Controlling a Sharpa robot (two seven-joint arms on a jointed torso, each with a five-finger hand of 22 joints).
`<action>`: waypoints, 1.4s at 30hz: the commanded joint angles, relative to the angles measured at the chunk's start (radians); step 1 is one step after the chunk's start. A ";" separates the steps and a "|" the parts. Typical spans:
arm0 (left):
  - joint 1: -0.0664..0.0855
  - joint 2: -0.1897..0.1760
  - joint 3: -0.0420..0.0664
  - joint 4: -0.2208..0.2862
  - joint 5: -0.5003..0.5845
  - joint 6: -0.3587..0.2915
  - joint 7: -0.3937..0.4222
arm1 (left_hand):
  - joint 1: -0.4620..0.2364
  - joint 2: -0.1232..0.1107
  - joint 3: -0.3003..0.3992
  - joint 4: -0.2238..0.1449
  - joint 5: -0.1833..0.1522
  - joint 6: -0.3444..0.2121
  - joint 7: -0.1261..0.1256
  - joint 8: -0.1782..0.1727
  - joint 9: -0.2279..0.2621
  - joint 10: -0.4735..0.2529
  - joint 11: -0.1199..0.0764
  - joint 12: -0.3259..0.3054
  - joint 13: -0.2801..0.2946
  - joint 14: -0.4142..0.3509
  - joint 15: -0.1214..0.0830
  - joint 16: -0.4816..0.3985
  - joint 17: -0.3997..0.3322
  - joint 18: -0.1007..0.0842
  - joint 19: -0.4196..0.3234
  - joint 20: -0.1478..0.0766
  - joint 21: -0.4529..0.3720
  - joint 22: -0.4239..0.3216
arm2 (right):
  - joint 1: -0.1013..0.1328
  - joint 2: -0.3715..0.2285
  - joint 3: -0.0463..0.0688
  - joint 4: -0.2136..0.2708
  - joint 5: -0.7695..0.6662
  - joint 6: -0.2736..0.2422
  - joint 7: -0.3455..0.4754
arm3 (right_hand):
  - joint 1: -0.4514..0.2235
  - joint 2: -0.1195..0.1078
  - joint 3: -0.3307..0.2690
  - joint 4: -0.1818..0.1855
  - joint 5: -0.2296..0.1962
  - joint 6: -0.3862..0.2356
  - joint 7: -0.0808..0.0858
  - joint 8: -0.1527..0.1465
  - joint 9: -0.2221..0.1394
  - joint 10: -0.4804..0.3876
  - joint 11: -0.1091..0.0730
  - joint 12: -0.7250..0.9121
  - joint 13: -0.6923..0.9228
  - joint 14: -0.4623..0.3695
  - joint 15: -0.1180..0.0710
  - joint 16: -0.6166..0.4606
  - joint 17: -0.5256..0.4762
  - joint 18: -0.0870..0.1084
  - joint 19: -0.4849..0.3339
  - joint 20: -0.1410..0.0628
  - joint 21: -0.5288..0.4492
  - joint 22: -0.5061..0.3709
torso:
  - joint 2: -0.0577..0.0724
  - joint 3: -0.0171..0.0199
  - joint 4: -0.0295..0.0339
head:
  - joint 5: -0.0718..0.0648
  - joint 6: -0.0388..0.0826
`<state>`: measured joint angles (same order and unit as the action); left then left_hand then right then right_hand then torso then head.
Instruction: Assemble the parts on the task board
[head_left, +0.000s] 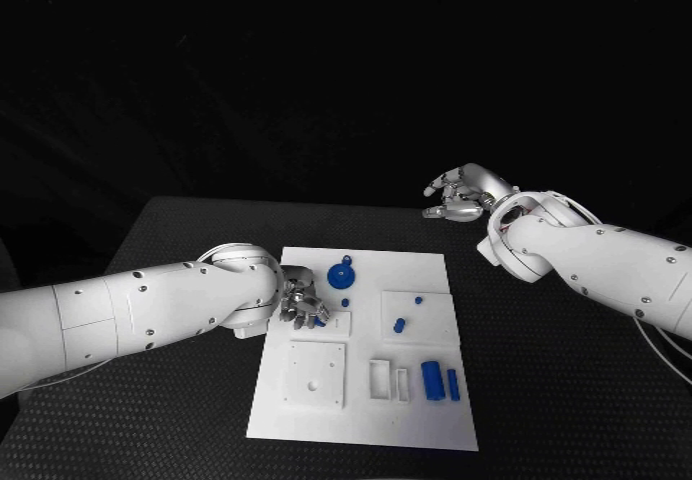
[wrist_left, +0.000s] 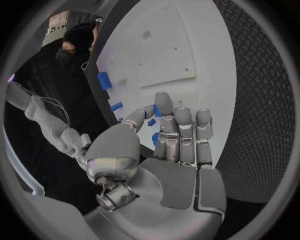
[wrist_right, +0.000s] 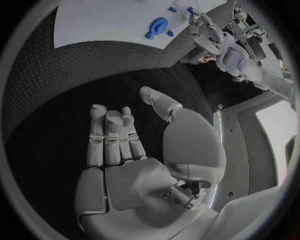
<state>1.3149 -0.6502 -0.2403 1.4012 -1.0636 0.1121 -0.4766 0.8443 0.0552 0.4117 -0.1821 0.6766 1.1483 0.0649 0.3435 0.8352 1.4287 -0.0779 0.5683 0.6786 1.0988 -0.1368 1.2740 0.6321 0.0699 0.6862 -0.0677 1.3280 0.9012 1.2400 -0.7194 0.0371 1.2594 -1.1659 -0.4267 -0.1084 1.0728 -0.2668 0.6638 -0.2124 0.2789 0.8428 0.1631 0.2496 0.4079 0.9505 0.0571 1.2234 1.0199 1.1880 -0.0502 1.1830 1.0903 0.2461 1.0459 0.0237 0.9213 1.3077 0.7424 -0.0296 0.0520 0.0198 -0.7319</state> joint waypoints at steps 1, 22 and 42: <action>0.000 0.000 0.000 0.000 0.007 0.013 -0.007 | 0.002 0.012 0.115 -0.109 0.005 0.078 -0.057 -0.004 0.001 -0.001 -0.007 0.007 0.001 -0.002 -0.005 0.007 -0.001 -0.013 0.006 -0.163 0.006 0.001 | 0.000 0.000 0.000 0.000 0.000 0.012 0.009 | 0.000 0.010 -0.004 0.002 0.006 -0.002 0.007 0.006 0.001 -0.004 0.000 0.005 -0.001 -0.006 -0.001 0.006 -0.001 0.016 -0.006 0.002 -0.006 0.014 | 0.000 -0.0005 0.0002 | 0.000 0.000; -0.005 0.017 0.000 -0.011 -0.015 0.006 -0.005 | -0.002 0.014 0.117 -0.109 0.000 0.077 -0.056 -0.005 0.003 -0.002 -0.008 0.007 0.001 -0.002 -0.005 0.008 -0.002 -0.013 0.007 -0.163 0.008 0.002 | 0.000 0.003 0.000 0.000 0.000 0.016 0.009 | -0.001 0.012 -0.006 0.003 0.012 -0.002 0.007 0.007 0.002 -0.005 0.000 0.008 -0.004 -0.007 -0.001 0.007 -0.002 0.016 -0.007 0.002 -0.006 0.014 | 0.001 0.0002 -0.0010 | -0.003 0.001; -0.005 0.017 0.000 -0.023 -0.027 0.028 -0.010 | -0.001 0.015 0.122 -0.110 0.002 0.079 -0.057 -0.005 0.006 0.000 -0.009 0.010 0.002 0.000 -0.006 0.011 -0.002 -0.012 0.007 -0.164 0.011 0.003 | 0.000 0.001 0.000 0.001 0.000 0.017 0.008 | -0.001 0.013 -0.007 0.003 0.020 -0.003 0.007 0.008 0.002 -0.006 0.001 0.010 -0.007 -0.008 -0.001 0.008 -0.003 0.016 -0.008 0.002 -0.006 0.015 | -0.001 0.0001 0.0015 | -0.003 -0.003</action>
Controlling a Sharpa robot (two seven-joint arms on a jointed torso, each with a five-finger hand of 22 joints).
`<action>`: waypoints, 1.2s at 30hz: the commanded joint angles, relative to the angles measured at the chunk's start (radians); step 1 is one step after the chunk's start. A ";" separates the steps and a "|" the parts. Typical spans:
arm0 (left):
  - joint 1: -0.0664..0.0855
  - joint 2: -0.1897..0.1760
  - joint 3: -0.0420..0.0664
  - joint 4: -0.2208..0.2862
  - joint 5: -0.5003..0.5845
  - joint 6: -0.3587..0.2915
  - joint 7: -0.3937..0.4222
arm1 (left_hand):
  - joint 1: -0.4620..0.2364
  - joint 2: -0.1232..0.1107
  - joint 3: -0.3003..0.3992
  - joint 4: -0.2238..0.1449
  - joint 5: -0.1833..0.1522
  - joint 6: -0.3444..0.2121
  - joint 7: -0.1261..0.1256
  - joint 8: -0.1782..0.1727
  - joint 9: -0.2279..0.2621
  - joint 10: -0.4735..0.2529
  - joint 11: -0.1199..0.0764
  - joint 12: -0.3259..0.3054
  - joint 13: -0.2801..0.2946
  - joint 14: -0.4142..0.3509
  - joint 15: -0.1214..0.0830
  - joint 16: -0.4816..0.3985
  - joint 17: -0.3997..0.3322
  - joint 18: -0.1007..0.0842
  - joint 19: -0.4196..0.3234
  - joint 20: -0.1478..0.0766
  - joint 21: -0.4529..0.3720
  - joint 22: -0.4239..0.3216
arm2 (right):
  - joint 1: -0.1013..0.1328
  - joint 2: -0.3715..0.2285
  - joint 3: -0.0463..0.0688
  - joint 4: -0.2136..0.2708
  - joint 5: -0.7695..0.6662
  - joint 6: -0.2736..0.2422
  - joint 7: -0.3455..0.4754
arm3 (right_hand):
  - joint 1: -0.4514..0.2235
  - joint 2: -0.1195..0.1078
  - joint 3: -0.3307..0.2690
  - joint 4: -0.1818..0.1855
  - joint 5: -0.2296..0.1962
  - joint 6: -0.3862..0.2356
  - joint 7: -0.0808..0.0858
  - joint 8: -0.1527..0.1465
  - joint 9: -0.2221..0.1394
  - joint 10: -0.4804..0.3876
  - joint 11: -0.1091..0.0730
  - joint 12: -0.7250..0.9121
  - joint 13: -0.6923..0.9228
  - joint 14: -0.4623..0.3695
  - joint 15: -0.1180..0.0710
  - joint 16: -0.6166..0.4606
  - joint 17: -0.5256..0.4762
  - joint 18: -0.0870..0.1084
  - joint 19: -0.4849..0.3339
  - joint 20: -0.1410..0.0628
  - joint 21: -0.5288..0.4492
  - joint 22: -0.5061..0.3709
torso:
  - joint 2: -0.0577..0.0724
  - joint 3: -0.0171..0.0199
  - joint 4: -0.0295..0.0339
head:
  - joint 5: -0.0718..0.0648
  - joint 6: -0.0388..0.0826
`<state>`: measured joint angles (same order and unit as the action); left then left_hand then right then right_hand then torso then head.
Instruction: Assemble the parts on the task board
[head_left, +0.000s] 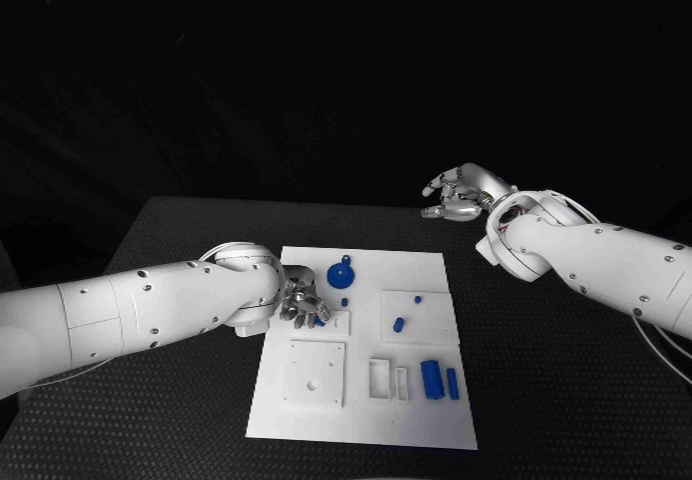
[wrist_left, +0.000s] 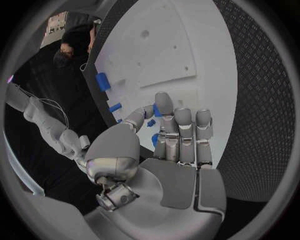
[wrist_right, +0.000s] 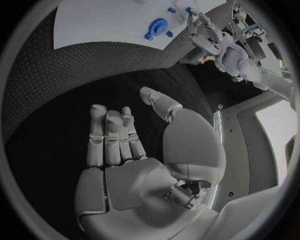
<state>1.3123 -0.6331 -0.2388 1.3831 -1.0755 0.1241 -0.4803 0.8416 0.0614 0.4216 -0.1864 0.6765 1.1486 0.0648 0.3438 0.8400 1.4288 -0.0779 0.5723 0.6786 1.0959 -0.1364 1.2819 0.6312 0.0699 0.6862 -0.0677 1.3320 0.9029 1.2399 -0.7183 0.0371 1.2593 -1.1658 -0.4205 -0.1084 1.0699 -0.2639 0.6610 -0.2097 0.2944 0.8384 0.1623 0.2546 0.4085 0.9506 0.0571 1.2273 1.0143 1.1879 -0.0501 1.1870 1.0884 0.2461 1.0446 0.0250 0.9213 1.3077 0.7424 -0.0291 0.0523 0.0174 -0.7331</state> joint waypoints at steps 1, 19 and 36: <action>-0.002 -0.001 -0.001 -0.005 -0.015 0.019 -0.004 | 0.002 0.009 0.112 -0.106 0.002 0.079 -0.057 -0.005 0.001 0.000 -0.009 0.006 0.002 0.003 -0.007 0.004 -0.001 -0.012 0.007 -0.164 0.007 0.001 | 0.000 0.000 0.000 0.001 0.000 0.011 0.008 | 0.002 0.010 -0.004 0.000 0.005 0.002 0.008 0.003 0.001 -0.006 0.001 0.006 -0.001 -0.008 -0.001 0.004 -0.001 0.016 -0.006 0.001 -0.006 0.015 | 0.000 -0.0007 0.0009 | 0.000 -0.002; -0.002 0.007 -0.001 -0.011 -0.014 0.021 -0.001 | -0.002 0.013 0.114 -0.106 -0.003 0.078 -0.057 -0.006 0.003 -0.002 -0.010 0.007 0.002 0.003 -0.007 0.006 -0.002 -0.011 0.007 -0.164 0.010 0.002 | 0.000 0.001 0.000 0.002 0.000 0.014 0.007 | 0.002 0.010 -0.005 0.000 0.008 0.001 0.008 0.003 0.001 -0.007 0.001 0.007 -0.003 -0.008 -0.001 0.005 -0.002 0.016 -0.006 0.001 -0.006 0.015 | 0.000 -0.0004 -0.0004 | 0.001 -0.003; -0.005 0.038 -0.001 -0.026 -0.033 0.060 -0.003 | -0.019 0.024 0.112 -0.106 -0.009 0.091 -0.062 0.001 0.013 0.009 -0.012 0.019 0.006 0.011 -0.011 0.016 -0.003 -0.009 0.011 -0.166 0.018 0.004 | 0.000 0.003 0.000 0.002 0.000 0.014 0.007 | 0.001 0.010 -0.006 0.000 0.010 0.001 0.008 0.003 0.001 -0.007 0.001 0.009 -0.004 -0.008 -0.001 0.006 -0.002 0.016 -0.006 0.001 -0.006 0.015 | 0.000 0.0001 -0.0021 | 0.000 -0.003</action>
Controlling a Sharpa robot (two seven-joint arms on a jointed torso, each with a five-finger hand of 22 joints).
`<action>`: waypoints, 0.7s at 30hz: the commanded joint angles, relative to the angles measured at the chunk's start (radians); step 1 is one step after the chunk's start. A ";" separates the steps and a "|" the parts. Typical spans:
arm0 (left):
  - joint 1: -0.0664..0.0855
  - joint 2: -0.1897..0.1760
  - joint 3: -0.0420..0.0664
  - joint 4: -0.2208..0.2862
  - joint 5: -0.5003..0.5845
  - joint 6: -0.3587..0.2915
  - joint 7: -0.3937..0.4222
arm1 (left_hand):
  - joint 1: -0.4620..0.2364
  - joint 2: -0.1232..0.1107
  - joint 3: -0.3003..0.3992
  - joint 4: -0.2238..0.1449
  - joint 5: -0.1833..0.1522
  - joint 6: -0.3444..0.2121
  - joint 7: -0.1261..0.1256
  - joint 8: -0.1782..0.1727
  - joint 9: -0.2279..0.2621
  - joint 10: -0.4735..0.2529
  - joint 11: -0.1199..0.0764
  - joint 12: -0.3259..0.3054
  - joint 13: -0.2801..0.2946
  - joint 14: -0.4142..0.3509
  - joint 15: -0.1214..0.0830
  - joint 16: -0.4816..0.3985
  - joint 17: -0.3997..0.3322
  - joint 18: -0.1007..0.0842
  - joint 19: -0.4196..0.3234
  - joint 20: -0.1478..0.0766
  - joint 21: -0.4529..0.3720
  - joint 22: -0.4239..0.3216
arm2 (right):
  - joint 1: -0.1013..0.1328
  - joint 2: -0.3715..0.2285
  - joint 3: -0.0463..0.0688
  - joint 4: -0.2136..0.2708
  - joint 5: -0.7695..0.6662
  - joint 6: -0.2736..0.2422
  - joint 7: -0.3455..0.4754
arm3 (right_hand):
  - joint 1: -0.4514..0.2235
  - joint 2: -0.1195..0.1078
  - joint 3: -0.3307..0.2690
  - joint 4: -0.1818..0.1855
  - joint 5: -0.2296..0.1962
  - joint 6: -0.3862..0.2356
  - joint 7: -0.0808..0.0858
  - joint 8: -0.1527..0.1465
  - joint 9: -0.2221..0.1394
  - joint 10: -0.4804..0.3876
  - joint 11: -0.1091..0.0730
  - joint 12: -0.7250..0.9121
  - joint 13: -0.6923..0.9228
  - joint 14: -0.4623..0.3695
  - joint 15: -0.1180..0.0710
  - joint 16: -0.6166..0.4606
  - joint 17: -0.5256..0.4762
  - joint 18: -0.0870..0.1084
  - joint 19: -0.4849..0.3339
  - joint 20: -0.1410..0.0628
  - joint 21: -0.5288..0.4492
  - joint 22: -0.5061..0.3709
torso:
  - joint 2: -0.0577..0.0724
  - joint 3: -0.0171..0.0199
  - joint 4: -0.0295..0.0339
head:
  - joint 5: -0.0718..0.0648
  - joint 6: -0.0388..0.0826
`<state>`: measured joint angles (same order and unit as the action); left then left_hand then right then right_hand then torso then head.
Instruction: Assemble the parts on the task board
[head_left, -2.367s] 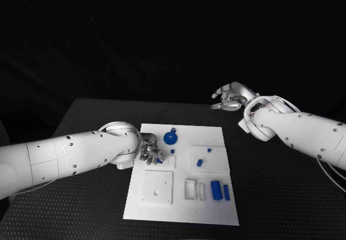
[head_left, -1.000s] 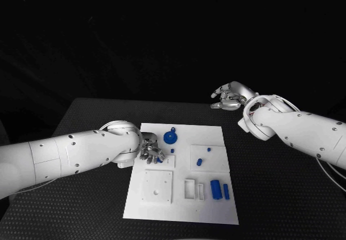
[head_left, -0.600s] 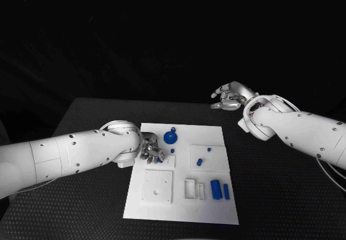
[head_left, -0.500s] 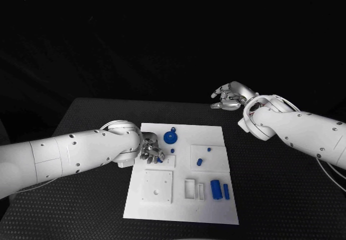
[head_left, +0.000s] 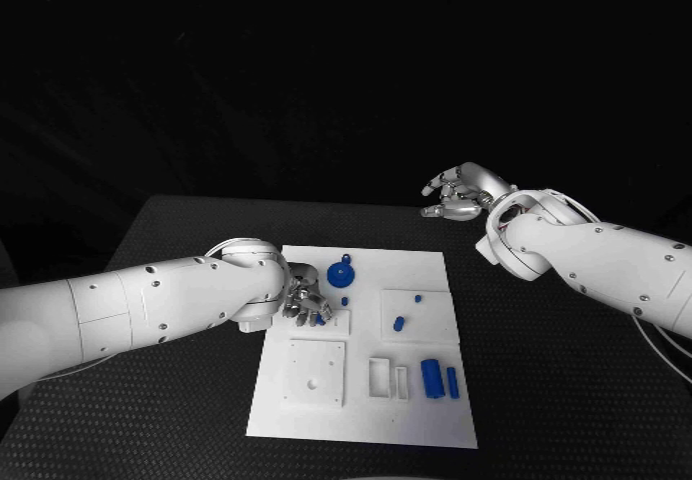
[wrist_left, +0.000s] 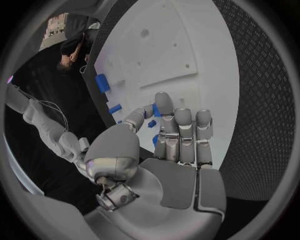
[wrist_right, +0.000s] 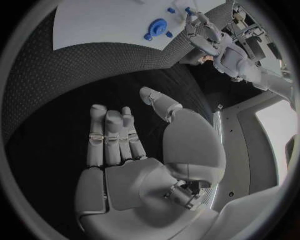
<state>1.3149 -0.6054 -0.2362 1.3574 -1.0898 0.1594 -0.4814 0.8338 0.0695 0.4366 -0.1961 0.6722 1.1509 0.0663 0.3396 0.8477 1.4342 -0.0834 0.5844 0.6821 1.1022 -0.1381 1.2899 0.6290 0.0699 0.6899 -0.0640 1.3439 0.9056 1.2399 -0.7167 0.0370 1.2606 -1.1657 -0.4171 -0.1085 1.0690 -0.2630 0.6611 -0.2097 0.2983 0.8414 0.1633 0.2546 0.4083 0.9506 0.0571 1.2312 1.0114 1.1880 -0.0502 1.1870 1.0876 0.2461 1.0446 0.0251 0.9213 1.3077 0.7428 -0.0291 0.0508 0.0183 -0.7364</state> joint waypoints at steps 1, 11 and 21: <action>-0.007 0.011 -0.004 0.000 -0.019 0.025 -0.002 | -0.017 0.020 0.097 -0.097 -0.005 0.091 -0.065 0.007 0.008 0.006 -0.006 0.010 0.004 0.006 -0.010 0.010 0.000 -0.009 0.008 -0.170 0.008 0.002 | 0.000 0.001 0.000 0.001 0.000 0.011 0.007 | 0.002 0.009 -0.006 0.000 0.006 -0.002 0.007 0.003 0.001 -0.007 0.001 0.005 -0.001 -0.008 -0.001 0.006 -0.001 0.016 -0.006 0.001 -0.006 0.015 | 0.000 0.0000 -0.0004 | -0.001 0.000; -0.007 0.021 -0.004 -0.004 -0.019 0.029 0.001 | -0.041 0.038 0.100 -0.097 -0.015 0.096 -0.069 0.012 0.020 0.007 -0.007 0.024 0.010 0.007 -0.015 0.022 0.000 -0.006 0.009 -0.172 0.015 0.003 | 0.000 0.002 0.000 0.001 0.000 0.011 0.007 | 0.002 0.010 -0.006 0.000 0.006 -0.002 0.007 0.004 0.001 -0.008 0.001 0.006 -0.002 -0.008 -0.001 0.006 -0.002 0.016 -0.007 0.001 -0.006 0.015 | 0.000 -0.0003 0.0009 | -0.001 -0.002; -0.008 0.029 -0.004 -0.019 -0.018 0.041 -0.005 | -0.055 0.048 0.104 -0.096 -0.034 0.096 -0.070 0.015 0.027 0.006 -0.008 0.031 0.013 0.008 -0.017 0.028 -0.001 -0.005 0.009 -0.173 0.019 0.004 | 0.000 0.001 0.000 0.002 0.000 0.012 0.007 | 0.003 0.010 -0.006 0.000 0.007 -0.002 0.007 0.004 0.001 -0.008 0.001 0.006 -0.003 -0.009 -0.001 0.006 -0.002 0.016 -0.007 0.001 -0.005 0.015 | 0.000 -0.0001 0.0012 | -0.002 -0.002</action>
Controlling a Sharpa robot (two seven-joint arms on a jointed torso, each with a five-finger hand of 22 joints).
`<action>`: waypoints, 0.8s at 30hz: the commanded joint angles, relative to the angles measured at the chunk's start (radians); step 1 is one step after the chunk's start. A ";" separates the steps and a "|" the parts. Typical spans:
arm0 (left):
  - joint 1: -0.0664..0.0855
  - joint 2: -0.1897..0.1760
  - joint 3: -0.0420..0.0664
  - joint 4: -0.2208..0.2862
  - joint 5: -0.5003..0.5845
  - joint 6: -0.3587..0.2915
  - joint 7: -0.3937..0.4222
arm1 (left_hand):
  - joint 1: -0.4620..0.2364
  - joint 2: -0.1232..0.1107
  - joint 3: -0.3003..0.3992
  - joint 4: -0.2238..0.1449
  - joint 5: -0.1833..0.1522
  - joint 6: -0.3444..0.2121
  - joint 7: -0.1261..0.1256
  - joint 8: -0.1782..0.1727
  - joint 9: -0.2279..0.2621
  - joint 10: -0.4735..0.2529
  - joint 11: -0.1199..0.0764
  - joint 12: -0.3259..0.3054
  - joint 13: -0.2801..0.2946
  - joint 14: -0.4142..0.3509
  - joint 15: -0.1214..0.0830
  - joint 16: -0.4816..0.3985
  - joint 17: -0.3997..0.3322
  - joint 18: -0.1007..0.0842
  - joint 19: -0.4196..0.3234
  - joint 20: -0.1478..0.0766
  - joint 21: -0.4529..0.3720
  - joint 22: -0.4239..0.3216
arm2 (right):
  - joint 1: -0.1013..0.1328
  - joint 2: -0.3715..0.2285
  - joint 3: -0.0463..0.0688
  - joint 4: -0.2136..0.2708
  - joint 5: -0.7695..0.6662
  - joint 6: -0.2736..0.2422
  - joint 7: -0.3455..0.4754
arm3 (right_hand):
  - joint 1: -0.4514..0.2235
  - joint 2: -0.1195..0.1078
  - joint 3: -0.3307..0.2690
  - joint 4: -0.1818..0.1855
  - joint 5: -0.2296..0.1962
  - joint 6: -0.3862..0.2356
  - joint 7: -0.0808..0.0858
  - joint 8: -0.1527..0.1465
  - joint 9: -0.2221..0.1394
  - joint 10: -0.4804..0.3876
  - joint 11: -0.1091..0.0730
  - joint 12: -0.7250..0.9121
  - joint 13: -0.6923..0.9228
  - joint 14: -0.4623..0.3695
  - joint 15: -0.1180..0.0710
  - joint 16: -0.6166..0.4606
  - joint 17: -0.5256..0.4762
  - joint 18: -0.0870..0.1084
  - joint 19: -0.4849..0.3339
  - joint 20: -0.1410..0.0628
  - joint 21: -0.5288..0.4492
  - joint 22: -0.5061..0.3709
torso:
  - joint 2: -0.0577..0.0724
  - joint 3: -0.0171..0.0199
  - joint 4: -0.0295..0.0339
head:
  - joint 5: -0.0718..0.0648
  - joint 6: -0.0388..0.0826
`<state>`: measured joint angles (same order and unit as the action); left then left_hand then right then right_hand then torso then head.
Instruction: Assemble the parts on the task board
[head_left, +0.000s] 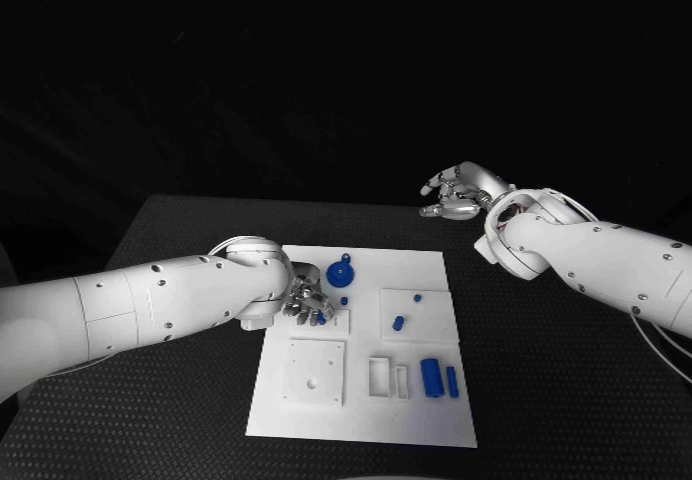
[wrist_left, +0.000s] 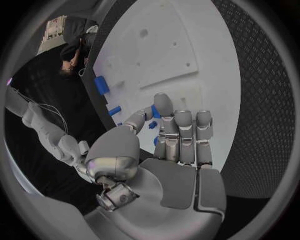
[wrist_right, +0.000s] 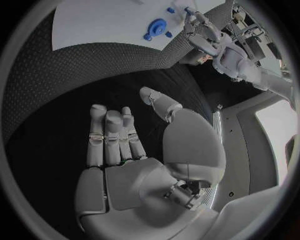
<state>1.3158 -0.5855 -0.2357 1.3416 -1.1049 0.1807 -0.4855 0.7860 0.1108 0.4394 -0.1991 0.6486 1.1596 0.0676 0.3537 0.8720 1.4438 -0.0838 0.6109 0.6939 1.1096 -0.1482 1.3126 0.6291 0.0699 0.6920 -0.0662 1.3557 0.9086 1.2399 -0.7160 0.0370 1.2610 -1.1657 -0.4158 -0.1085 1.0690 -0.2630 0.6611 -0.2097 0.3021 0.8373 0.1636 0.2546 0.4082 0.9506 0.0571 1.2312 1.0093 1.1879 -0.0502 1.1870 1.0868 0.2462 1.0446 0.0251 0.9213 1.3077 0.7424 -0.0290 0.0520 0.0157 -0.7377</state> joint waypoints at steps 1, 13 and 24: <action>-0.009 0.009 -0.004 -0.004 -0.003 0.020 -0.001 | -0.009 0.008 0.102 -0.093 -0.014 0.088 -0.071 0.001 0.003 -0.004 -0.008 0.006 0.001 0.000 -0.007 0.005 -0.002 -0.004 0.007 -0.171 0.007 0.000 | 0.000 0.001 0.000 0.002 0.000 0.010 0.007 | 0.002 0.010 -0.006 0.000 0.003 0.002 0.007 0.004 0.001 -0.008 0.001 0.007 -0.001 -0.009 -0.001 0.006 -0.001 0.016 -0.007 0.001 -0.005 0.015 | 0.000 -0.0005 -0.0008 | 0.000 -0.002; -0.012 0.007 -0.004 -0.004 -0.003 0.008 -0.002 | -0.040 -0.044 0.352 -0.071 -0.269 0.094 -0.073 -0.002 0.013 -0.005 -0.009 0.019 -0.003 0.003 -0.008 0.015 -0.014 -0.005 0.017 -0.173 0.013 -0.008 | 0.000 0.000 0.000 0.003 0.000 0.012 0.008 | 0.003 0.010 -0.006 0.000 0.007 0.001 0.007 0.004 0.001 -0.009 0.001 0.008 -0.003 -0.009 -0.001 0.007 -0.002 0.016 -0.007 0.001 -0.006 0.015 | 0.000 -0.0009 0.0006 | -0.002 -0.002; -0.012 0.006 -0.004 -0.004 0.034 -0.003 0.001 | -0.059 -0.034 0.367 -0.083 -0.258 0.100 -0.075 0.000 0.016 -0.002 -0.011 0.027 -0.003 0.007 -0.008 0.022 -0.015 -0.004 0.020 -0.174 0.018 -0.008 | 0.000 0.000 0.000 0.002 0.000 0.012 0.008 | 0.004 0.010 -0.006 -0.001 0.011 0.001 0.007 0.005 0.001 -0.009 0.001 0.009 -0.004 -0.010 -0.001 0.007 -0.003 0.016 -0.008 0.001 -0.006 0.015 | 0.000 -0.0008 0.0005 | -0.002 -0.004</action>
<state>1.3119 -0.5846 -0.2356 1.3362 -1.0970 0.1811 -0.4858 0.7260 0.0643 0.6780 -0.1587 0.3870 1.1636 0.0675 0.3535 0.8875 1.4438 -0.0838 0.6342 0.6917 1.1096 -0.1493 1.3283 0.6152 0.0697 0.7043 -0.0677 1.3706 0.9015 1.2399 -0.7162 0.0370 1.2620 -1.1657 -0.4140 -0.1085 1.0730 -0.2591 0.6611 -0.2097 0.3100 0.8413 0.1638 0.2546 0.4081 0.9506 0.0571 1.2352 1.0062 1.1843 -0.0538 1.1911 1.0849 0.2461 1.0446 0.0251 0.9213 1.3077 0.7422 -0.0300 0.0524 0.0140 -0.7414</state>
